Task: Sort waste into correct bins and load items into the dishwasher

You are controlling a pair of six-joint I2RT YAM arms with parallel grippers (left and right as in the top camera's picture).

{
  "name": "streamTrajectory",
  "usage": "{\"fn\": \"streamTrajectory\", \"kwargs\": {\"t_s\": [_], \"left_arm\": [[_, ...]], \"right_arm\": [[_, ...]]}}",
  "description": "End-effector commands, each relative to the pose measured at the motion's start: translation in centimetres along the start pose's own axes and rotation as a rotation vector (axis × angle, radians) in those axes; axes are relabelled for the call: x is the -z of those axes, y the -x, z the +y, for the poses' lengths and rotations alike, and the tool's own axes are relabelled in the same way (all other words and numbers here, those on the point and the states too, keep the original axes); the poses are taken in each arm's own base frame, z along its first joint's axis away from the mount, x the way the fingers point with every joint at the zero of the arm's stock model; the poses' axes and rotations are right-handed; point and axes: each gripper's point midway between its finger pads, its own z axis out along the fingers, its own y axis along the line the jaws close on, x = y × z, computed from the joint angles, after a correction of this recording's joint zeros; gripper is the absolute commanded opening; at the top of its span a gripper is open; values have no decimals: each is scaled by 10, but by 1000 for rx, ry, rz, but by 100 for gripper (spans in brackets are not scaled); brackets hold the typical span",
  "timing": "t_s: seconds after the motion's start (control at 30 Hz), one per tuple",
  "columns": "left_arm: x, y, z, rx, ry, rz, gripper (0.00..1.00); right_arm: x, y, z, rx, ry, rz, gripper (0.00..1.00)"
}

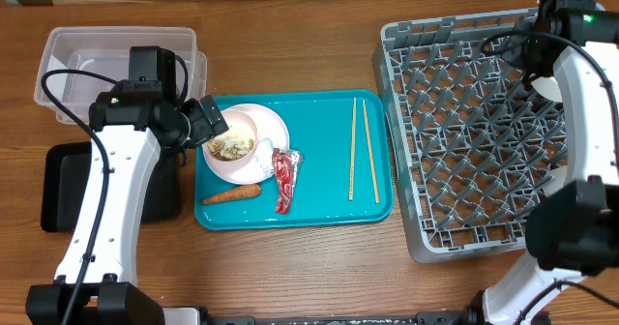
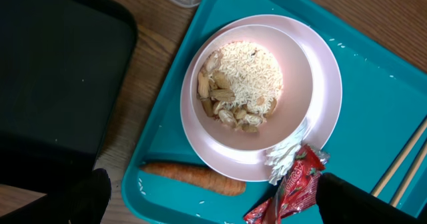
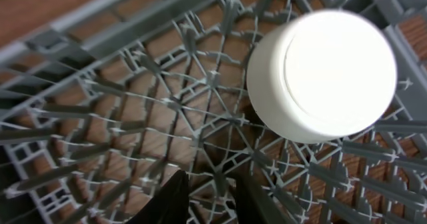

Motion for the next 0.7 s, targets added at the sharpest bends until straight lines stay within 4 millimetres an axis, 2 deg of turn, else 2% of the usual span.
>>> {"fn": "streamTrajectory", "kwargs": {"t_s": [0.0, 0.17, 0.3, 0.47, 0.67], "left_arm": [[7, 1, -3, -5, -20, -12, 100], [7, 3, -5, -2, -25, -21, 100], [7, 6, -6, -2, -31, -32, 100], [7, 6, -6, 2, -32, -32, 100], [7, 6, -6, 2, -31, -32, 100]], "right_arm": [[-33, -9, -17, -8, -19, 70, 26], [-72, -15, -37, -9, -48, 127, 26], [-81, -4, -55, -48, -60, 93, 24], [-60, 21, -75, -135, -80, 14, 24], [-26, 44, -79, -152, -78, -97, 25]]}}
